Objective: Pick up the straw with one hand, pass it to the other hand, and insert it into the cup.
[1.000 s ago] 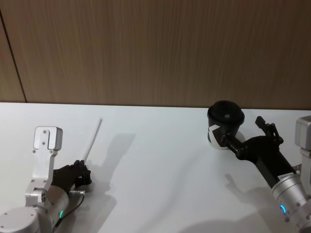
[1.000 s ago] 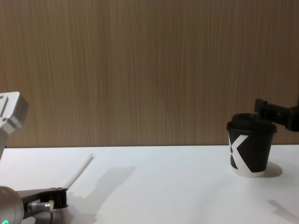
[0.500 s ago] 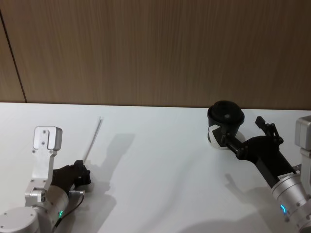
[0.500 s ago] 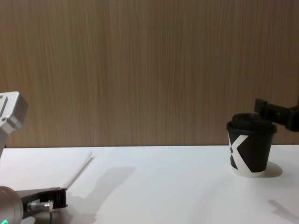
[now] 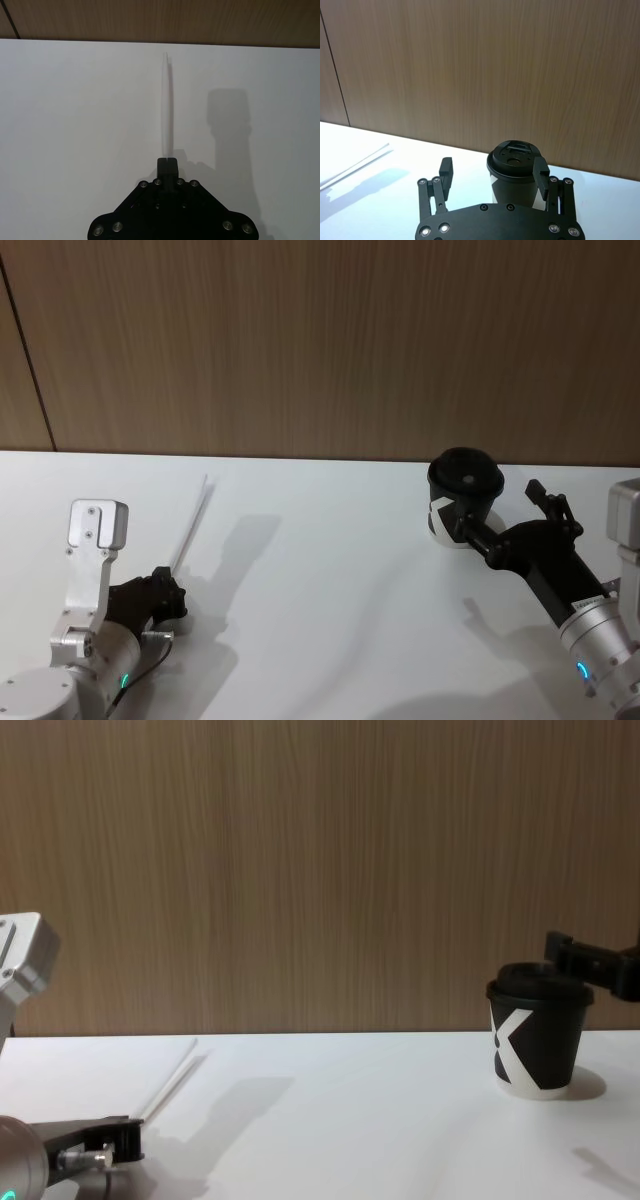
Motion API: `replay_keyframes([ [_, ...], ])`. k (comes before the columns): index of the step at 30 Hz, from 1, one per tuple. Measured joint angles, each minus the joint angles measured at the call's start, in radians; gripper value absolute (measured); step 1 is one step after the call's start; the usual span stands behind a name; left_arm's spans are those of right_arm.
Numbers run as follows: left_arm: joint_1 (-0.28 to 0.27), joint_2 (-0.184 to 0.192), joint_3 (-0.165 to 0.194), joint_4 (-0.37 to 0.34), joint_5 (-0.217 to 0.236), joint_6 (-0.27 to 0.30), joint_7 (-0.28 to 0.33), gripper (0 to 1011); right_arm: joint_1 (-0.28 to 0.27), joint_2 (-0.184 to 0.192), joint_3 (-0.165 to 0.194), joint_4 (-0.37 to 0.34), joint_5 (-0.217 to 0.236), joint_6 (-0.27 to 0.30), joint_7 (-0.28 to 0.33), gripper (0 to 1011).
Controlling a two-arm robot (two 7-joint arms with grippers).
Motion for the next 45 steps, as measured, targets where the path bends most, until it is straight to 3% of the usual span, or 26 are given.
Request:
replay_keyframes([
  [9, 0.009, 0.020, 0.013, -0.016, 0.032, -0.050, -0.020, 0, 0.000, 0.000, 0.000, 0.000, 0.000, 0.000, 0.000, 1001],
  [22, 0.028, 0.081, 0.026, -0.092, 0.078, -0.161, -0.091, 0, 0.000, 0.000, 0.000, 0.000, 0.000, 0.000, 0.000, 1001],
  [32, 0.032, 0.148, 0.025, -0.167, 0.087, -0.249, -0.197, 0, 0.000, 0.000, 0.000, 0.000, 0.000, 0.000, 0.000, 1001],
  [45, 0.009, 0.210, 0.033, -0.219, 0.082, -0.308, -0.325, 0, 0.000, 0.000, 0.000, 0.000, 0.000, 0.000, 0.000, 1001],
])
